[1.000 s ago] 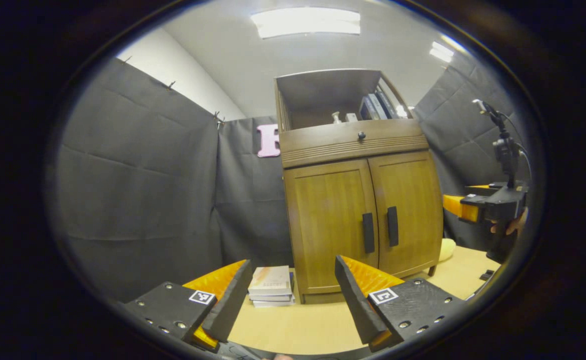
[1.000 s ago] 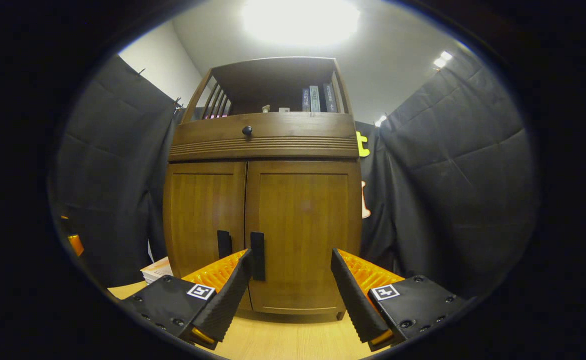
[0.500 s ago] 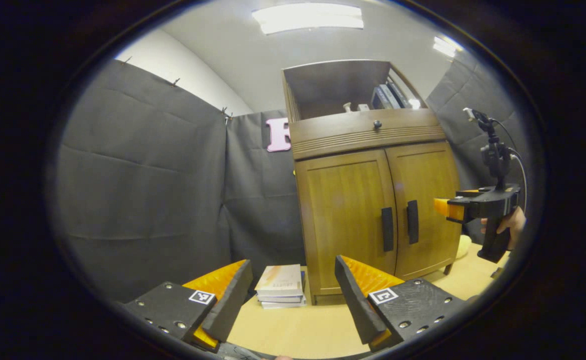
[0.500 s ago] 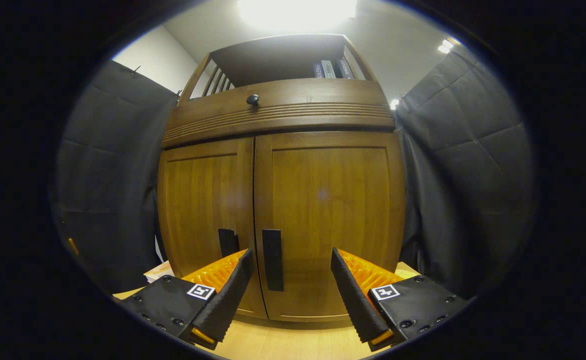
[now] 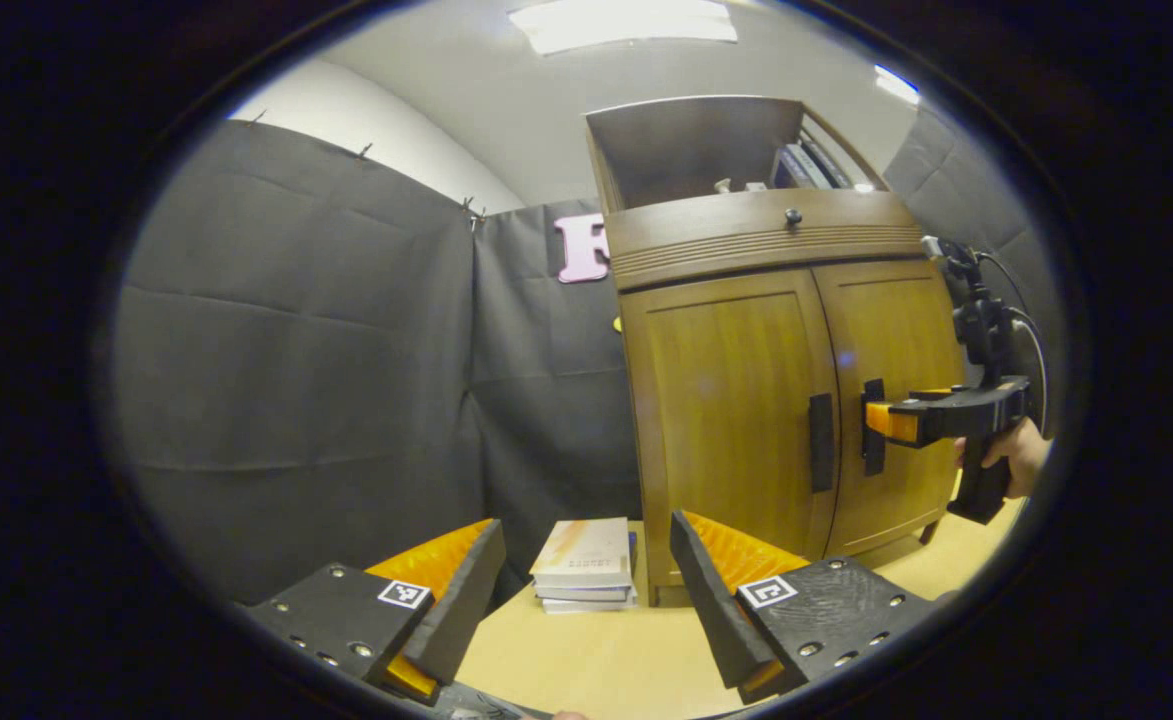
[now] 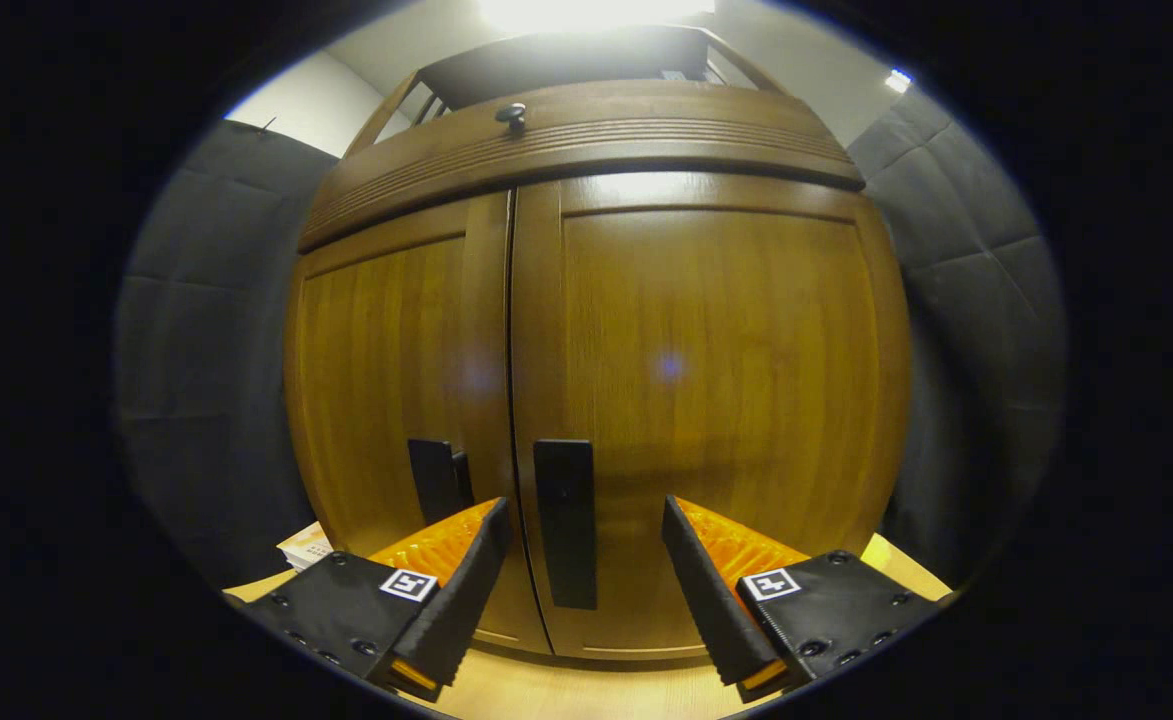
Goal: Open the right door of the double-door shoe cabinet with the right hand, and open the left door with the left hand.
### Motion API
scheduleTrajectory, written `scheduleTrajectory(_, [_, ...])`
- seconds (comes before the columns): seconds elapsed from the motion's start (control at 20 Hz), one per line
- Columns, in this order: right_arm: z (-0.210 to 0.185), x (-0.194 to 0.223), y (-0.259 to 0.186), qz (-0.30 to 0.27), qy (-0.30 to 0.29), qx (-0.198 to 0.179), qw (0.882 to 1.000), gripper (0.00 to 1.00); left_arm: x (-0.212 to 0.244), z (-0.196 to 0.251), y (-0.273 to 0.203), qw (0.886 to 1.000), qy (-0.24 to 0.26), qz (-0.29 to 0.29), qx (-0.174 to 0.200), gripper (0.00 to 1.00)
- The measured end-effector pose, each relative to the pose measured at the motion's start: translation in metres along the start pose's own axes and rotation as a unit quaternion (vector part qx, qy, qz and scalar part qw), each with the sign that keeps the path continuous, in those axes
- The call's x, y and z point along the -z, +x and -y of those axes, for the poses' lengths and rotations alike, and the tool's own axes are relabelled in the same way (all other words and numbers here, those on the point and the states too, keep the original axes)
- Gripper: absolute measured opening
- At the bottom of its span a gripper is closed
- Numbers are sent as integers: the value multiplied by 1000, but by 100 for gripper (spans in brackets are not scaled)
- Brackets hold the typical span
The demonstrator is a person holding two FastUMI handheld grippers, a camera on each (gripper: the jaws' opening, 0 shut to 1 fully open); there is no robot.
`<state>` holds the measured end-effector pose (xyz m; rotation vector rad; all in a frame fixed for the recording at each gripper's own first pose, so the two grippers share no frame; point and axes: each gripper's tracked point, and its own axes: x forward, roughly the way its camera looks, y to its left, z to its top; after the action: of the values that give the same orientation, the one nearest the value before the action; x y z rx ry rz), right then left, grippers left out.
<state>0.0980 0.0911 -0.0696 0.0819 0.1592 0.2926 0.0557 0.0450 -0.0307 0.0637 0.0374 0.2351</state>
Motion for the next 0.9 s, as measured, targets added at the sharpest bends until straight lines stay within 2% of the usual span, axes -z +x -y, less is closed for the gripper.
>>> scheduleTrajectory(0.1, [-2, 6, 6, -16, 9, -1, 1000, 84, 1, -2, 2, 1000, 2, -4, -6, 95])
scheduleTrajectory(0.2, [-4, 9, 8, -25, 19, -3, 1000, 88, 5, -6, 5, 1000, 5, -6, -12, 95])
scheduleTrajectory(0.25, [-5, 10, 13, -25, 22, 0, 999, 84, 7, -7, 7, 1000, 7, -7, -15, 95])
scheduleTrajectory(0.35, [-5, 9, 20, -25, 27, 4, 999, 56, 10, -13, 8, 1000, 9, -11, -21, 95])
scheduleTrajectory(0.4, [-8, 7, 23, -24, 31, 0, 999, 48, 10, -15, 7, 1000, 9, -12, -24, 95])
scheduleTrajectory(0.6, [-5, 8, 21, -30, -1, 3, 1000, 22, 11, -23, 2, 999, 9, -15, -29, 96])
scheduleTrajectory(0.65, [-6, 7, 17, -29, 8, 1, 1000, 25, 10, -22, 0, 999, 9, -14, -29, 96])
scheduleTrajectory(0.7, [-8, 11, 18, -36, 6, 0, 999, 10, 9, -22, -2, 999, 8, -12, -29, 96])
scheduleTrajectory(0.75, [-7, 8, 16, -32, 2, 1, 999, 13, 8, -22, -4, 1000, 7, -11, -27, 96])
scheduleTrajectory(0.8, [-8, 10, 15, -36, 2, 0, 999, 10, 7, -22, -5, 1000, 7, -9, -26, 96])
scheduleTrajectory(0.9, [-8, 7, 7, -35, 6, -5, 999, 10, 4, -21, -8, 1000, 7, -5, -21, 96])
